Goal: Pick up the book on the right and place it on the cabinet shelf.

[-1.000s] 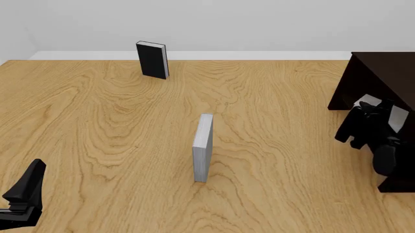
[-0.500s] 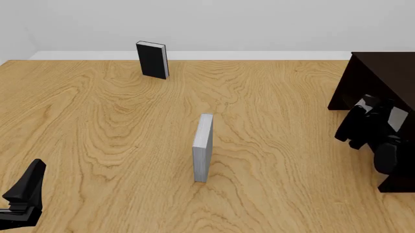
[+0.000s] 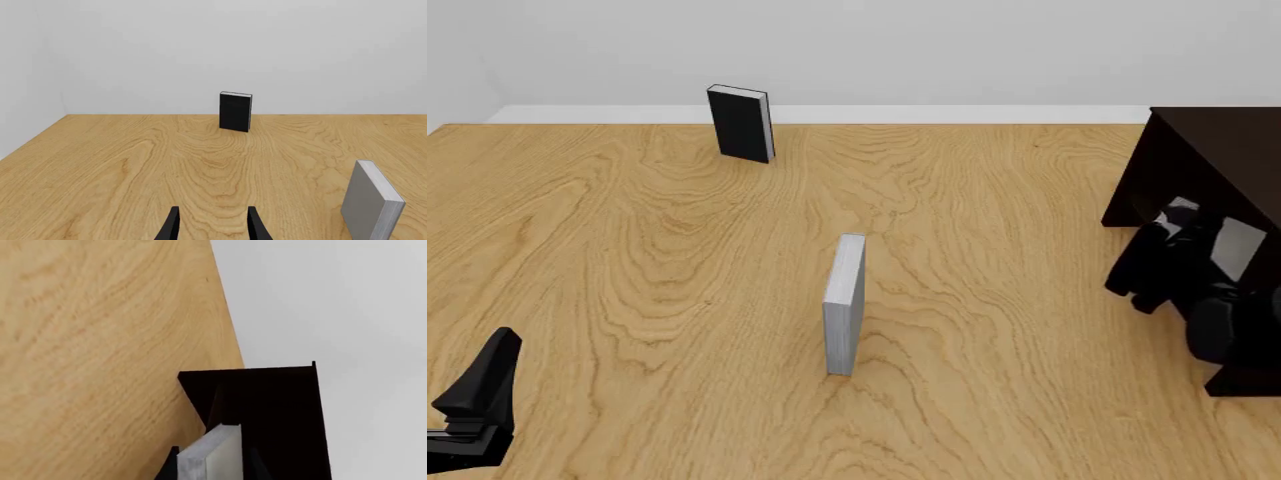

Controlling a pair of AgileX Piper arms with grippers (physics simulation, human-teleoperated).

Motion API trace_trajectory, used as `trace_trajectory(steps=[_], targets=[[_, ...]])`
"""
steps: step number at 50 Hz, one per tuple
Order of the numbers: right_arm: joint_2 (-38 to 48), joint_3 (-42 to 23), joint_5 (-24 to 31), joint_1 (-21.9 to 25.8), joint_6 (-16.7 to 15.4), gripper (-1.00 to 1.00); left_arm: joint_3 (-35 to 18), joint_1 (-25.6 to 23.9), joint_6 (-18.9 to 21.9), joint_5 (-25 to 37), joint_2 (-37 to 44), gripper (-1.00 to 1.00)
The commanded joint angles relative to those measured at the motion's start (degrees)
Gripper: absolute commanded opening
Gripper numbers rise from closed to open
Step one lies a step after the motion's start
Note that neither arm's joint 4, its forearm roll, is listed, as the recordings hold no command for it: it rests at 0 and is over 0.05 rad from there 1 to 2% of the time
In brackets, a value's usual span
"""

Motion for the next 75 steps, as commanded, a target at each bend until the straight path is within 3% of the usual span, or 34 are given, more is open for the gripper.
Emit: trace_trajectory(steps=[1, 23, 49, 50, 52, 57, 75], targets=[[0.9, 0.6, -1.4, 1.2, 1.2, 1.0, 0.0, 0.0, 0.0, 0.0, 0.0, 1.0], [1.8, 0.9, -2.8, 2.5, 0.3, 1.0, 0.0, 0.0, 0.0, 0.0, 0.0, 1.0], [-1.2, -2.3, 1.6, 4.4, 0.8, 1.0, 0.0, 0.0, 0.0, 0.0, 0.0, 1.0], [-1.6, -2.8, 2.4, 4.7, 1.9, 1.0, 0.0, 0.0, 0.0, 0.0, 0.0, 1.0], [-0.9, -2.4, 1.6, 4.6, 0.5, 1.0, 0.0, 0.0, 0.0, 0.0, 0.0, 1.0], [-1.9, -3.2, 2.8, 5.1, 1.8, 1.0, 0.0, 0.0, 0.0, 0.0, 0.0, 1.0], [-2.2, -5.8, 5.7, 3.8, 1.5, 1.0, 0.0, 0.0, 0.0, 0.0, 0.0, 1.0]])
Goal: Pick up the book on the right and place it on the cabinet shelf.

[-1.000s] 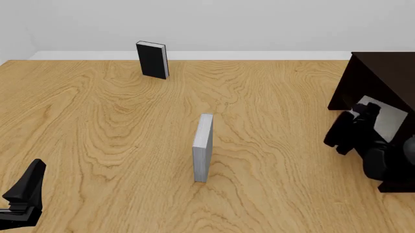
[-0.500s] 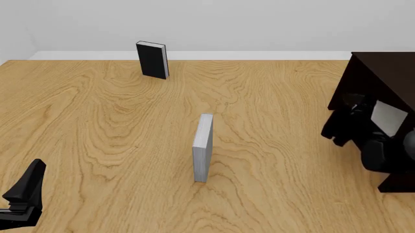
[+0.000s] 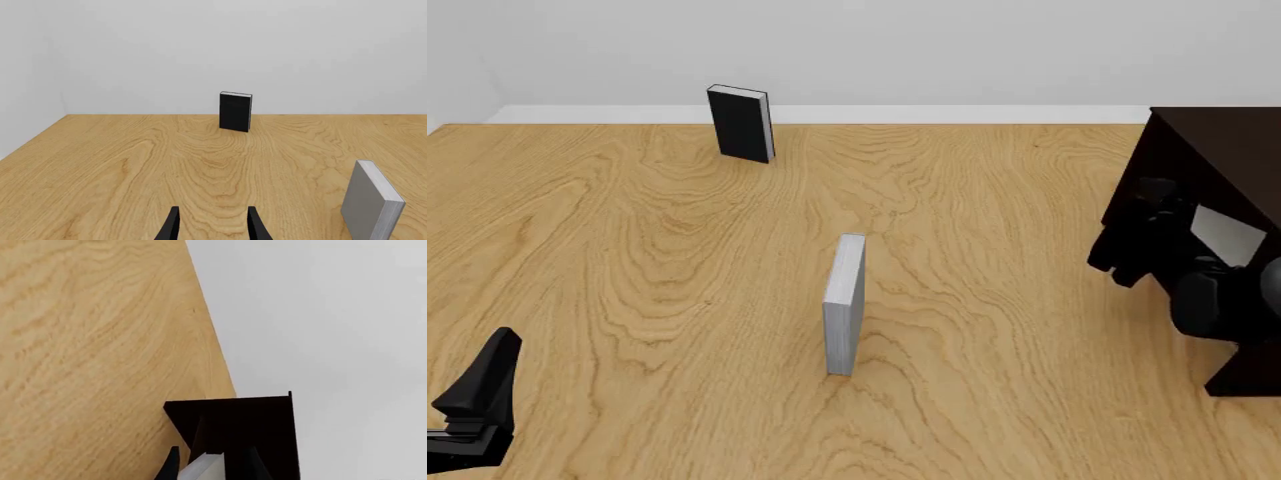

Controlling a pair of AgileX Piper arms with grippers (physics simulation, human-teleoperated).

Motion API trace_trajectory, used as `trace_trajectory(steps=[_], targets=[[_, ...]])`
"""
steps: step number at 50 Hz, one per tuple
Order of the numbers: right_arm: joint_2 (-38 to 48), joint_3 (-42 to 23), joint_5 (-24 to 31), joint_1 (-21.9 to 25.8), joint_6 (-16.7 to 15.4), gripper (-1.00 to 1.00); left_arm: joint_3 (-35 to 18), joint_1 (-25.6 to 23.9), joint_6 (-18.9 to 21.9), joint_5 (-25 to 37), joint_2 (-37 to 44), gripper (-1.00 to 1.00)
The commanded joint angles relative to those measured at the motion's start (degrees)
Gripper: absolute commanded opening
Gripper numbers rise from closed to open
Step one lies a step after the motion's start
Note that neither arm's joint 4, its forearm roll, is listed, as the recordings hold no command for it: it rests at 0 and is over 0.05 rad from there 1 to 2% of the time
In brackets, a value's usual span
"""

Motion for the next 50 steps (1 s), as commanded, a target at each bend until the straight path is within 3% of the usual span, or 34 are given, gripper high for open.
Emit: trace_trajectory(steps=[1, 50], targets=[[0.4, -1.7, 2.0, -0.5, -0.4, 1.0, 0.0, 0.0, 0.0, 0.0, 0.0, 1.0], [-2.2, 1.8, 2.8, -8.4, -0.1, 1.0, 0.0, 0.0, 0.0, 0.0, 0.0, 1.0]])
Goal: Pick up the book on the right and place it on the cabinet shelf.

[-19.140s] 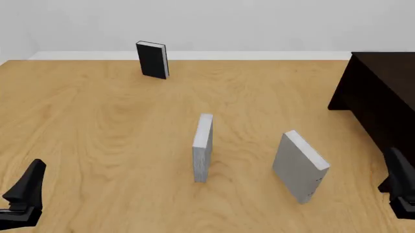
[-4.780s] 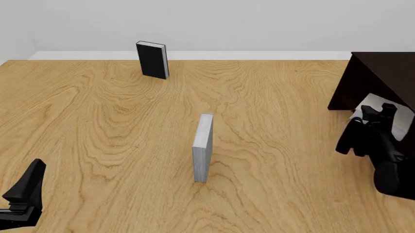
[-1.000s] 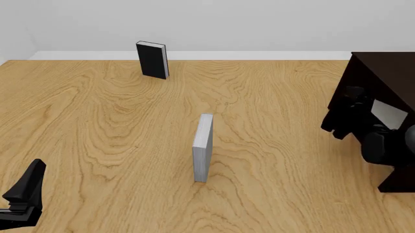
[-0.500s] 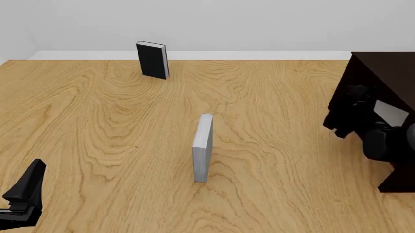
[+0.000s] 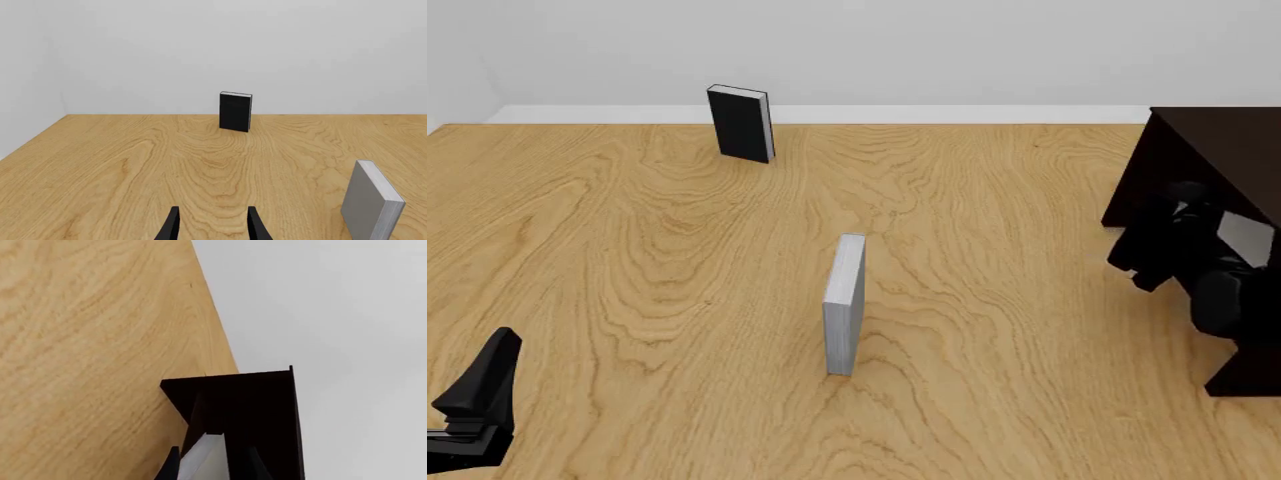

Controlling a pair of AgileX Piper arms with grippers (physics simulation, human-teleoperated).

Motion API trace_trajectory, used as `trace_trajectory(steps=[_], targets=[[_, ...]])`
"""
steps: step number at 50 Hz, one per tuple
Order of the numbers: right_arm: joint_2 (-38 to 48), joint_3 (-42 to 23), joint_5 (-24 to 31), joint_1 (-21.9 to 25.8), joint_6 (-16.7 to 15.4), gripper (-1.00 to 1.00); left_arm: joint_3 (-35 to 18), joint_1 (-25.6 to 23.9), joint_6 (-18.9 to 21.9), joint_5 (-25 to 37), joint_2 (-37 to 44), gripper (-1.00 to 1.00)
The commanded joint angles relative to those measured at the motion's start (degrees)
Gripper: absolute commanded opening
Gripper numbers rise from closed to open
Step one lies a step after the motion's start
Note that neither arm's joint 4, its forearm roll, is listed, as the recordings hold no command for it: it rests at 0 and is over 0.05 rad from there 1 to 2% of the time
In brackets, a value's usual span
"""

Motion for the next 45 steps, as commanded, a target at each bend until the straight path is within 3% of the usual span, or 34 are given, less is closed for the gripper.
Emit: trace_trajectory(steps=[1, 32, 45], targets=[[-0.6, 1.5, -0.1, -5.1, 0.0, 1.0, 0.0, 0.0, 0.0, 0.0, 0.0, 1.0], [-4.3, 3.8, 1.8, -10.0, 1.1, 1.0, 0.0, 0.0, 0.0, 0.0, 0.0, 1.0], [-5.5, 7.0, 0.0, -11.1, 1.9, 1.0, 0.0, 0.0, 0.0, 0.0, 0.0, 1.0]])
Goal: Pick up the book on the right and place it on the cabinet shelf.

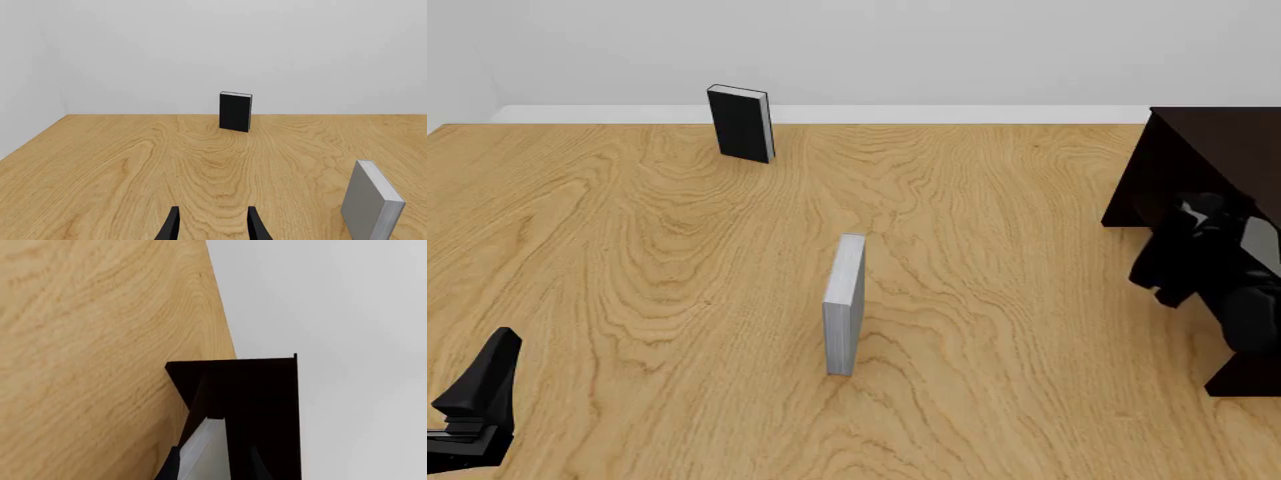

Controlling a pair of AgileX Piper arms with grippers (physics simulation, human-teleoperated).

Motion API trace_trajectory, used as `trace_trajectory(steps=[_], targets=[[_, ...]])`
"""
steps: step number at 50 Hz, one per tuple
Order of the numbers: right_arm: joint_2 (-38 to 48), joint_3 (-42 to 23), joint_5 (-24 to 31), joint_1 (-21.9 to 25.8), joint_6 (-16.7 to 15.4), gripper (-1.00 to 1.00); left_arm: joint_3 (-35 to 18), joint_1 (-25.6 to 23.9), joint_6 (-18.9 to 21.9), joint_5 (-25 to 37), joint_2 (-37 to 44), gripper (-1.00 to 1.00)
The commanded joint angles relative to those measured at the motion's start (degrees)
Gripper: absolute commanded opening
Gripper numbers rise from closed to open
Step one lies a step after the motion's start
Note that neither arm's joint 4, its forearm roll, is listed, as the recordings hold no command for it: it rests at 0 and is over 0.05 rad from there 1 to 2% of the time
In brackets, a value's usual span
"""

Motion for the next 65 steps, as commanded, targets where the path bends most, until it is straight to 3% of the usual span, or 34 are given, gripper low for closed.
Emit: trace_trajectory(steps=[1, 26, 31, 33, 35, 38, 39, 44, 46, 47, 49, 51, 52, 65], targets=[[-2.0, 3.5, -1.4, -6.7, 0.9, 1.0, 0.0, 0.0, 0.0, 0.0, 0.0, 1.0], [-3.8, 8.3, -3.8, -10.4, -0.2, 1.0, 0.0, 0.0, 0.0, 0.0, 0.0, 1.0], [-3.3, 8.8, -4.9, -10.9, -1.5, 1.0, 0.0, 0.0, 0.0, 0.0, 0.0, 1.0], [-1.8, 10.2, -8.6, -11.9, -4.9, 1.0, 0.0, 0.0, 0.0, 0.0, 0.0, 1.0], [-2.7, 9.4, -6.3, -11.5, -3.3, 1.0, 0.0, 0.0, 0.0, 0.0, 0.0, 1.0], [-2.7, 9.8, -6.9, -11.8, -4.1, 1.0, 0.0, 0.0, 0.0, 0.0, 0.0, 1.0], [-2.2, 10.7, -8.5, -12.6, -5.7, 1.0, 0.0, 0.0, 0.0, 0.0, 0.0, 1.0], [-3.6, 10.3, -6.8, -11.8, -4.6, 1.0, 0.0, 0.0, 0.0, 0.0, 0.0, 1.0], [-1.9, 11.8, -10.3, -12.6, -7.9, 1.0, 0.0, 0.0, 0.0, 0.0, 0.0, 1.0], [-4.2, 10.3, -6.5, -11.7, -4.5, 1.0, 0.0, 0.0, 0.0, 0.0, 0.0, 1.0], [-3.2, 11.2, -8.0, -11.9, -6.1, 1.0, 0.0, 0.0, 0.0, 0.0, 0.0, 1.0], [-3.9, 10.8, -6.9, -11.7, -5.1, 1.0, 0.0, 0.0, 0.0, 0.0, 0.0, 1.0], [-3.3, 11.4, -8.3, -11.8, -6.3, 1.0, 0.0, 0.0, 0.0, 0.0, 0.0, 1.0], [-4.5, 12.2, -8.2, -11.2, -6.0, 1.0, 0.0, 0.0, 0.0, 0.0, 0.0, 1.0]])
